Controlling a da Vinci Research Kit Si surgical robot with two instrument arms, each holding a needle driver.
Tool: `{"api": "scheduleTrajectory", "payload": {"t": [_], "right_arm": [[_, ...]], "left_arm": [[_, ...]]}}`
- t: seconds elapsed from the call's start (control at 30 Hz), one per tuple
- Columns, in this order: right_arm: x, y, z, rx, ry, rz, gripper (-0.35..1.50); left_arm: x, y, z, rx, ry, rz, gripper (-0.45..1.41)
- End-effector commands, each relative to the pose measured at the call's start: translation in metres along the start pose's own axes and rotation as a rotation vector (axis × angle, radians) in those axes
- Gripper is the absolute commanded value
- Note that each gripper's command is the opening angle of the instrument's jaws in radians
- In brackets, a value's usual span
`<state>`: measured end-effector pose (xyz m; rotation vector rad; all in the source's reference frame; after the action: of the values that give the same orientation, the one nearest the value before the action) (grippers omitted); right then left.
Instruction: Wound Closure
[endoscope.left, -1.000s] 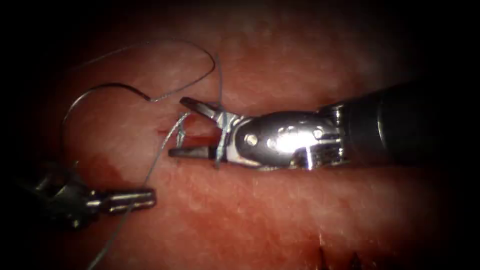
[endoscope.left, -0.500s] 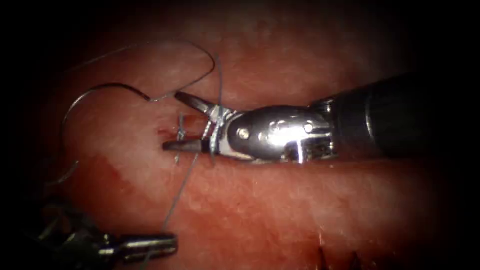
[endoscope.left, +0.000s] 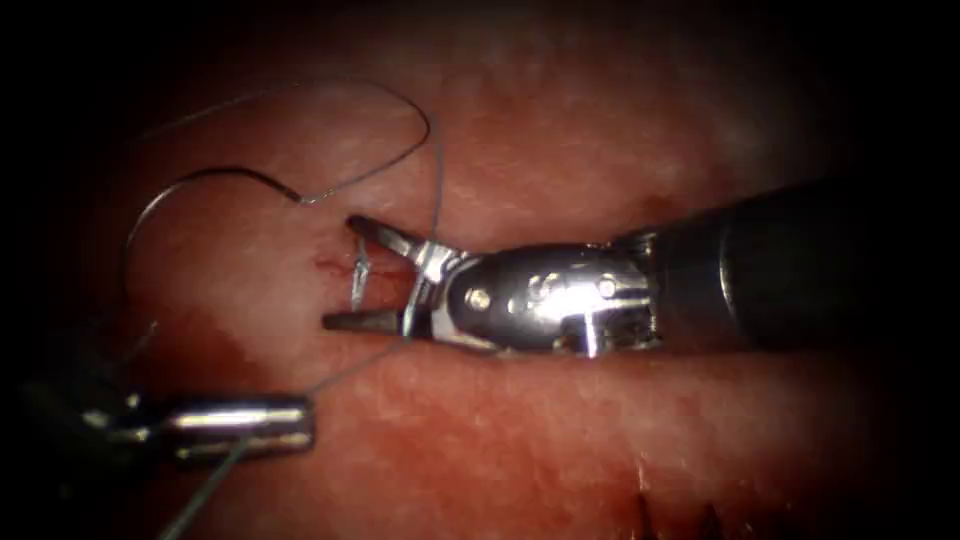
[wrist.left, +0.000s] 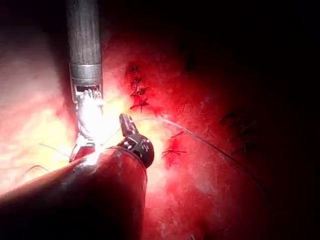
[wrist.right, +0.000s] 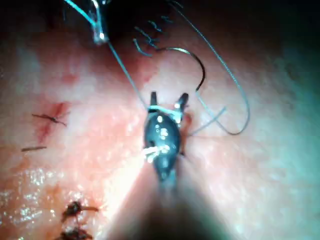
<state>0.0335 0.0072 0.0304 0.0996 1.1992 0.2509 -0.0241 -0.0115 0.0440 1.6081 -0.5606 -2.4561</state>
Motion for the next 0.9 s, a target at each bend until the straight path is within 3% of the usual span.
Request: {"api": "scheduleTrajectory", "payload": {"t": [0.03,0.27,0.6,0.9], "right_arm": [[-0.0003,-0.0011,0.0007,0.009,0.003,0.002,1.26],[-0.0002,-0.0018,0.0007,0.036,0.002,-0.002,1.26],[-0.0010,-0.0020,0.0008,0.055,0.005,-0.013,1.25],[-0.0013,-0.0021,0.0011,0.096,0.025,-0.038,1.16]], "left_arm": [[0.0001,0.0012,0.0001,-0.004,0.001,-0.004,-0.45],[-0.0027,-0.0028,0.0017,0.025,0.010,0.001,-0.45],[-0.0101,-0.0027,0.0065,0.041,0.020,-0.042,-0.45],[-0.0131,-0.0037,0.0098,0.037,0.059,-0.096,-0.45]]}}
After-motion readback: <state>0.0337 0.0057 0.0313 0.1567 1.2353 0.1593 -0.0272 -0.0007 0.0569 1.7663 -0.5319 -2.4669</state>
